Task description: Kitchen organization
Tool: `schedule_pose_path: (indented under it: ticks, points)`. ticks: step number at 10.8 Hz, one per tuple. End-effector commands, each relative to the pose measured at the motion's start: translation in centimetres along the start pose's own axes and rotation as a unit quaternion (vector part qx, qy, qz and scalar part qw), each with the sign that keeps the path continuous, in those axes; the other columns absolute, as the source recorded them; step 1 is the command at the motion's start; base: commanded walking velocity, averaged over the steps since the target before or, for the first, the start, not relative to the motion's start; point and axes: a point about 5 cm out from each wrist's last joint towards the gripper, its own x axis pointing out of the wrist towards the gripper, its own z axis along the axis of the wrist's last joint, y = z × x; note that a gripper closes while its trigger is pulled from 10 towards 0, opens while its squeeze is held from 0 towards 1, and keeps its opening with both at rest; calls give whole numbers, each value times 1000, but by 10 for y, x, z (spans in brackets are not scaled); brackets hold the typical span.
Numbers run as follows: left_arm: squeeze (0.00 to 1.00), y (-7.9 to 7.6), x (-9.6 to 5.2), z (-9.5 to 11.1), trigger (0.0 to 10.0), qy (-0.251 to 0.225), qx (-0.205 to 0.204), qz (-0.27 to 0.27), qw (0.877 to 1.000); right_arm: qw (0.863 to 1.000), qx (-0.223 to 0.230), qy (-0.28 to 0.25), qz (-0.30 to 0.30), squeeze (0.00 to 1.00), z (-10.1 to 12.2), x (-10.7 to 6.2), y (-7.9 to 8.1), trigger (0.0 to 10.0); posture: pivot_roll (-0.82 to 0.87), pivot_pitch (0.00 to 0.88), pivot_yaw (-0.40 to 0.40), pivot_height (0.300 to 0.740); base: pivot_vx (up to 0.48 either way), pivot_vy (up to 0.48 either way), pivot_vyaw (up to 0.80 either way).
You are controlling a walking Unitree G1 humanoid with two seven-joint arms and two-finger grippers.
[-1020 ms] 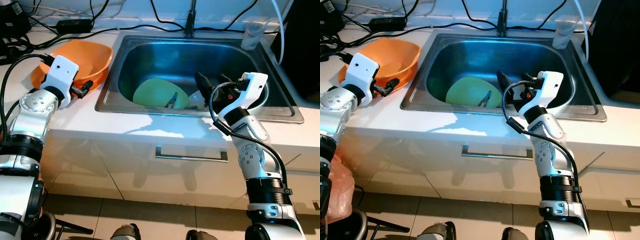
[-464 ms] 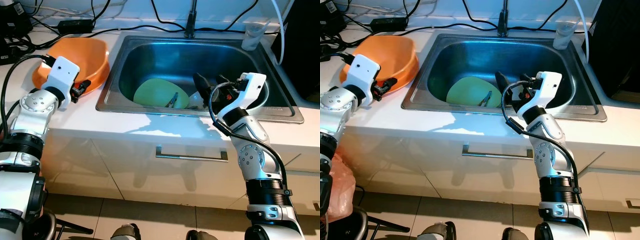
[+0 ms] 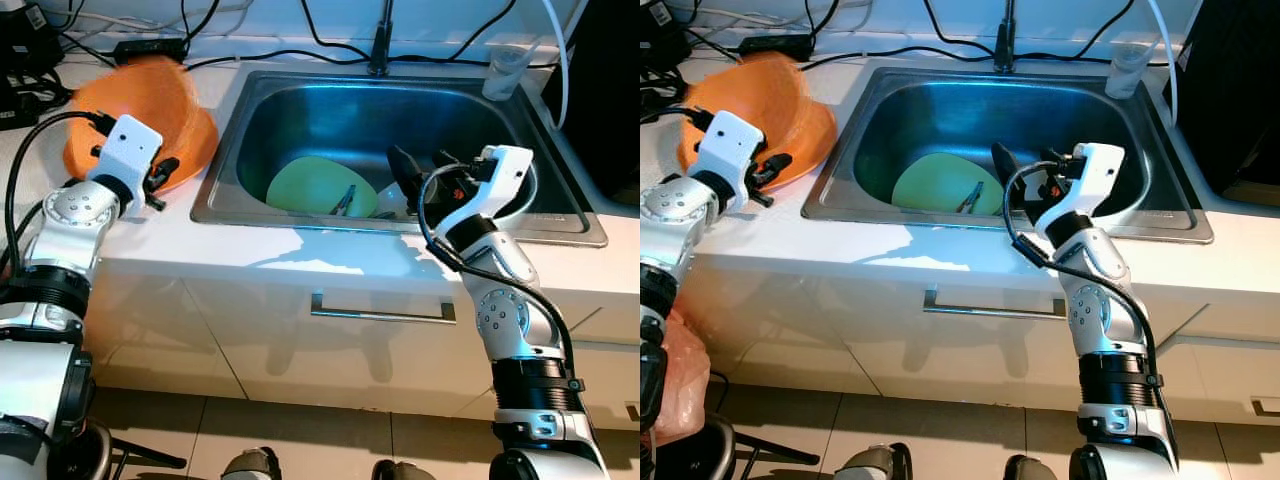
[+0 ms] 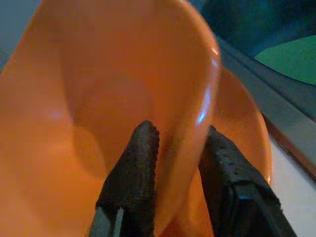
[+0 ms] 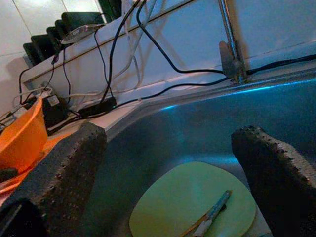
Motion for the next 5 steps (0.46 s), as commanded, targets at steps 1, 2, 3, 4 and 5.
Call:
schedule_pose_path:
  ticks: [1,2,3,4,5]
  points:
    - [0,3,0,1,0,-3,4,5,1000,1000,2,1,-5,0,0,0,-1,10000,12,90,37,740,0,0,0]
    - [0,3,0,1,0,-3,5,5,1000,1000,2,2,-5,0,0,0,-2,10000,12,90,37,740,0,0,0]
    - [0,2,0,1,0,-3,5,5,1000,1000,3,2,-7,0,0,0,-2,10000,12,90,38,740,0,0,0]
    - [0,2,0,1,0,-4,6,6,1000,1000,4,1,-8,0,0,0,-2,10000,12,89,39,740,0,0,0]
    - [0,3,0,3,0,-11,11,12,1000,1000,5,2,-8,0,-1,0,-2,10000,13,89,38,740,0,0,0]
